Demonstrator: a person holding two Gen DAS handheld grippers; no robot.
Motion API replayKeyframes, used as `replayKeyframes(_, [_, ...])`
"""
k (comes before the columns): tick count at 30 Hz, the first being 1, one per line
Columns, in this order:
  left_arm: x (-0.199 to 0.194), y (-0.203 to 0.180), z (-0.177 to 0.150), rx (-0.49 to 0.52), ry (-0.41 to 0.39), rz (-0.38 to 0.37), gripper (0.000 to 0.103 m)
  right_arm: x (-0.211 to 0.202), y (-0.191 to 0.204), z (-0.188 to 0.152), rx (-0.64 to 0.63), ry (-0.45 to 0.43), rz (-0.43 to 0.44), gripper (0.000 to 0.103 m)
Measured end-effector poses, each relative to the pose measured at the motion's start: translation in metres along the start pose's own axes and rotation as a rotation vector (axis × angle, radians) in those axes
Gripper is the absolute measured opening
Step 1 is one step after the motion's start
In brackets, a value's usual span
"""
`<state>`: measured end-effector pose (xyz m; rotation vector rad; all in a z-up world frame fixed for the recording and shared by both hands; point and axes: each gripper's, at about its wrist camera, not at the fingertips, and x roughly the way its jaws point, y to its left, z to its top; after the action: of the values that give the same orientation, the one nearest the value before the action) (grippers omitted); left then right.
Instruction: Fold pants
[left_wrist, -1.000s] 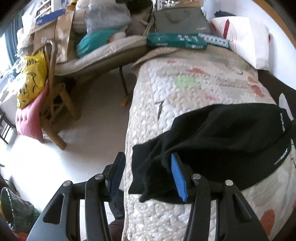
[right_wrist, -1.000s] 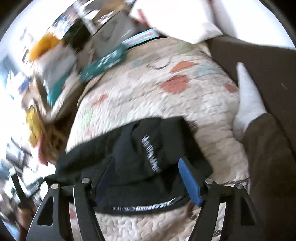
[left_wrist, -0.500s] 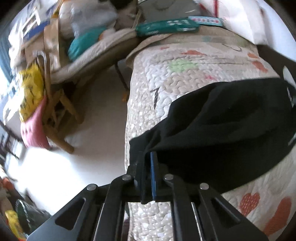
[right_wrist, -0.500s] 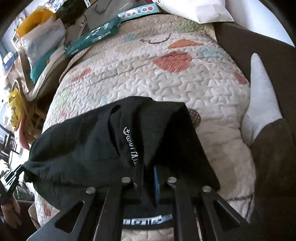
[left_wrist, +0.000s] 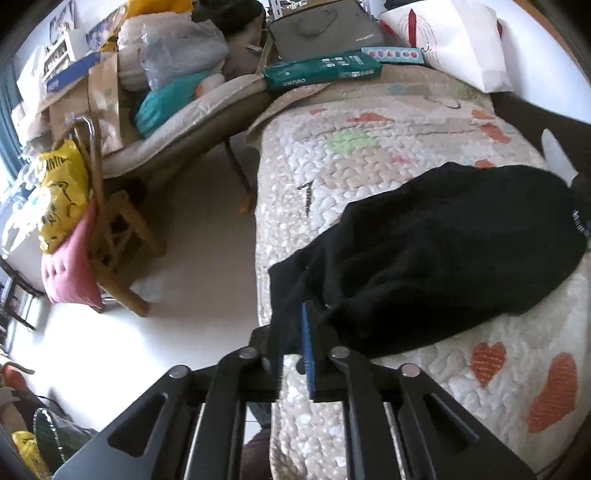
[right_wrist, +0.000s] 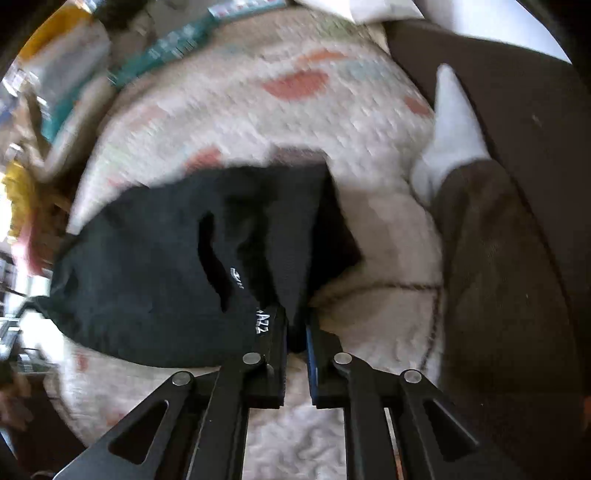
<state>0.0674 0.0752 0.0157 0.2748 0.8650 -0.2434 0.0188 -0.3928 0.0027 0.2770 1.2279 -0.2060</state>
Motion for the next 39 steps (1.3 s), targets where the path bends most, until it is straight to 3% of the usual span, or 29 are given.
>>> replayKeyframes(1, [-0.005, 0.003, 0.0, -0.015, -0.016, 0.001, 0.026, 0.006, 0.0, -0.001, 0.003, 0.013, -0.021, 0.017])
replayKeyframes(2, [-0.011, 0.006, 0.0, -0.034, -0.036, 0.0, 0.04, 0.008, 0.001, -0.003, 0.003, 0.016, -0.04, 0.02])
replayKeyframes(3, [-0.021, 0.013, -0.001, -0.071, -0.067, -0.012, 0.046, 0.008, 0.001, -0.004, 0.0, 0.012, -0.058, 0.03])
replayKeyframes(4, [-0.03, 0.02, -0.002, -0.106, -0.09, -0.029, 0.047, 0.006, 0.002, -0.003, -0.006, 0.003, -0.076, 0.045])
replayKeyframes(6, [-0.042, 0.032, -0.003, -0.169, -0.117, -0.04, 0.049, 0.0, 0.004, -0.004, -0.02, -0.016, -0.115, 0.06])
replayKeyframes(7, [-0.047, 0.041, -0.003, -0.218, -0.126, -0.018, 0.05, -0.007, 0.005, -0.004, -0.03, -0.039, -0.143, 0.061])
replayKeyframes(12, [-0.045, 0.077, 0.008, -0.447, -0.136, 0.046, 0.052, -0.047, 0.023, -0.002, -0.074, -0.195, -0.238, 0.061])
replayKeyframes(15, [-0.028, 0.102, 0.017, -0.646, -0.117, 0.024, 0.052, -0.063, 0.058, 0.006, -0.122, -0.259, -0.153, 0.061])
replayKeyframes(17, [-0.016, 0.11, 0.018, -0.713, -0.11, 0.004, 0.052, -0.065, 0.1, 0.012, -0.216, -0.28, -0.042, 0.061])
replayKeyframes(21, [0.003, 0.11, 0.005, -0.735, -0.084, 0.044, 0.052, -0.052, 0.195, 0.014, -0.47, -0.263, 0.17, 0.061])
replayKeyframes(23, [0.014, 0.115, -0.004, -0.76, -0.027, 0.068, 0.052, -0.043, 0.258, 0.008, -0.658, -0.259, 0.256, 0.06])
replayKeyframes(25, [0.021, 0.123, -0.011, -0.822, -0.009, 0.024, 0.052, -0.03, 0.311, -0.001, -0.812, -0.236, 0.296, 0.051])
replayKeyframes(27, [0.022, 0.128, -0.016, -0.848, 0.002, 0.039, 0.052, -0.012, 0.363, -0.006, -0.935, -0.193, 0.346, 0.043])
replayKeyframes(29, [0.025, 0.131, -0.019, -0.872, 0.026, 0.07, 0.052, 0.007, 0.398, -0.011, -1.008, -0.157, 0.362, 0.036])
replayKeyframes(32, [0.032, 0.136, -0.022, -0.912, 0.06, 0.053, 0.052, 0.042, 0.44, -0.018, -1.115, -0.09, 0.355, 0.034])
replayKeyframes(38, [0.034, 0.134, -0.023, -0.91, 0.094, 0.075, 0.052, 0.095, 0.467, -0.045, -1.302, -0.012, 0.262, 0.033])
replayKeyframes(39, [0.034, 0.133, -0.023, -0.917, 0.092, 0.075, 0.052, 0.095, 0.467, -0.044, -1.297, -0.004, 0.262, 0.024])
